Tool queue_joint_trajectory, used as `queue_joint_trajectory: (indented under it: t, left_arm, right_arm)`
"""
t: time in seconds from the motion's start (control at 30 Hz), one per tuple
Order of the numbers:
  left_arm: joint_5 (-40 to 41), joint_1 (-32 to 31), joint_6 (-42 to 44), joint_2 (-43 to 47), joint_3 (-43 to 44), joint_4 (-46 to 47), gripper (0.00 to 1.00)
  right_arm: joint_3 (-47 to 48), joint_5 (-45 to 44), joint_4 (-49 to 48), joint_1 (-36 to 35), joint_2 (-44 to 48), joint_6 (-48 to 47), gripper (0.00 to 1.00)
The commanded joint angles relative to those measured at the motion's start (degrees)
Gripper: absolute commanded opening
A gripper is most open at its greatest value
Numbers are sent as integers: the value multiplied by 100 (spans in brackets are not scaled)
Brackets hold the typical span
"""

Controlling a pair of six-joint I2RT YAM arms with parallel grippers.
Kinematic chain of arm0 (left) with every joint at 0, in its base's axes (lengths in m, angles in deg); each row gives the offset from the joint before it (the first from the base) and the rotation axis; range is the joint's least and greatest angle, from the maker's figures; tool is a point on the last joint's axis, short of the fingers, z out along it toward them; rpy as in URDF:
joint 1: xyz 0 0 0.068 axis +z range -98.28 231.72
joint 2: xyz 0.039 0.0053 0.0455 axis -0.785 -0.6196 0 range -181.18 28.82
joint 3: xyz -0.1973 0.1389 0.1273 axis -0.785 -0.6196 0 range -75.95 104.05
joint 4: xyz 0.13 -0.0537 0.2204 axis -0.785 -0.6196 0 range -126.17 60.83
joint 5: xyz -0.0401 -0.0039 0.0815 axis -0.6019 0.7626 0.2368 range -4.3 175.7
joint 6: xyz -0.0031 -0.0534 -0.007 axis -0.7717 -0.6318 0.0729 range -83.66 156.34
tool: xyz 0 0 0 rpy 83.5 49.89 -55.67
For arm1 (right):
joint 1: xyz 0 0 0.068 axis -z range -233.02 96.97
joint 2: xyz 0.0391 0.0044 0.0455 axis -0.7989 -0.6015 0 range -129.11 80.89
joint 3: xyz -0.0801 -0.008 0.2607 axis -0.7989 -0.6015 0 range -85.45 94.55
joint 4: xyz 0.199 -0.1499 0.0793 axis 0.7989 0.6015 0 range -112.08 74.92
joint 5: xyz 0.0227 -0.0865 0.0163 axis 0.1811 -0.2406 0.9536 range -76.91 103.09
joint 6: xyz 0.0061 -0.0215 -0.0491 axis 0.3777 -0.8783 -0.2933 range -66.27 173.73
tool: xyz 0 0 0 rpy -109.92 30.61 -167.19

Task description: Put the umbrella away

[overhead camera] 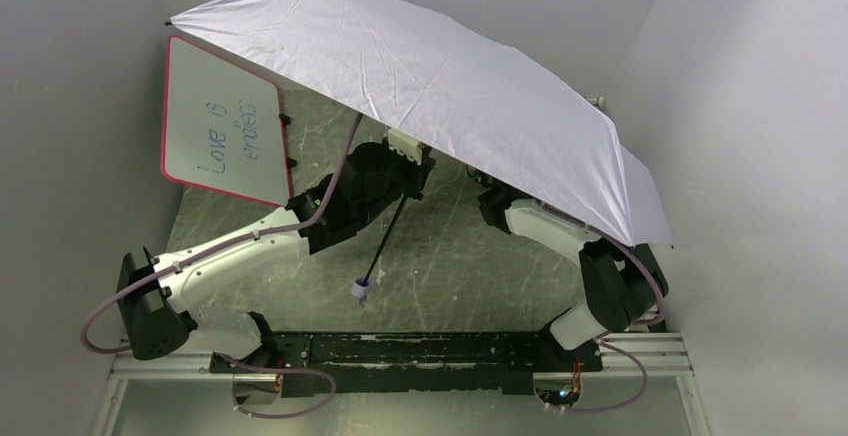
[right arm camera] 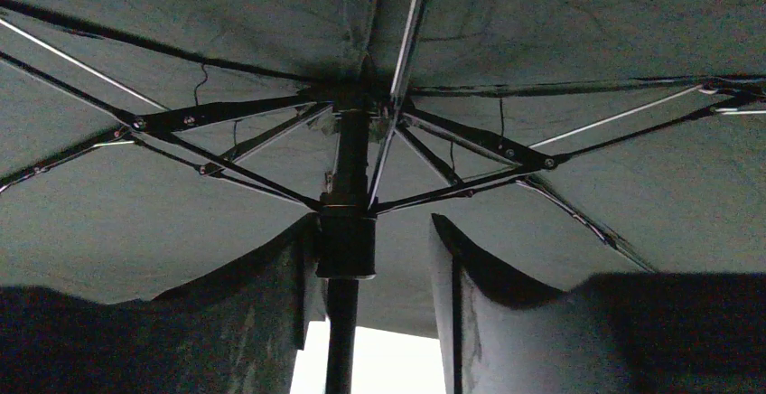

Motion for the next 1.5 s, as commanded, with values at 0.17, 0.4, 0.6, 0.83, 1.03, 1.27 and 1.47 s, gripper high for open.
queue_joint_trajectory:
  t: [0.17, 0.4, 0.6, 0.83, 1.03, 1.27, 1.47]
  left_arm:
    - [96, -130, 301, 9, -2, 413, 5]
    - [208, -163, 324, -3, -1, 413, 5]
    - [318, -166, 290, -43, 10, 396, 5]
    - [403, -170, 236, -61, 21, 361, 5]
    - [463, -170, 254, -61, 4, 369, 5]
    - [417, -166, 306, -81, -9, 393, 5]
    - [134, -166, 261, -205, 57, 326, 11]
  right_arm:
    - [120, -3, 15, 98, 107, -84, 20]
    - [-259, 372, -124, 88, 245, -156, 0]
    - [-1057, 533, -253, -253, 493, -119, 0]
    - [-2089, 99, -319, -1117, 719, -224, 0]
    - [-2440, 150, -590, -1404, 487, 184, 0]
    - [-2313, -372, -415, -1464, 862, 246, 0]
    - [-1786, -1054, 257, -1293, 1588, 234, 0]
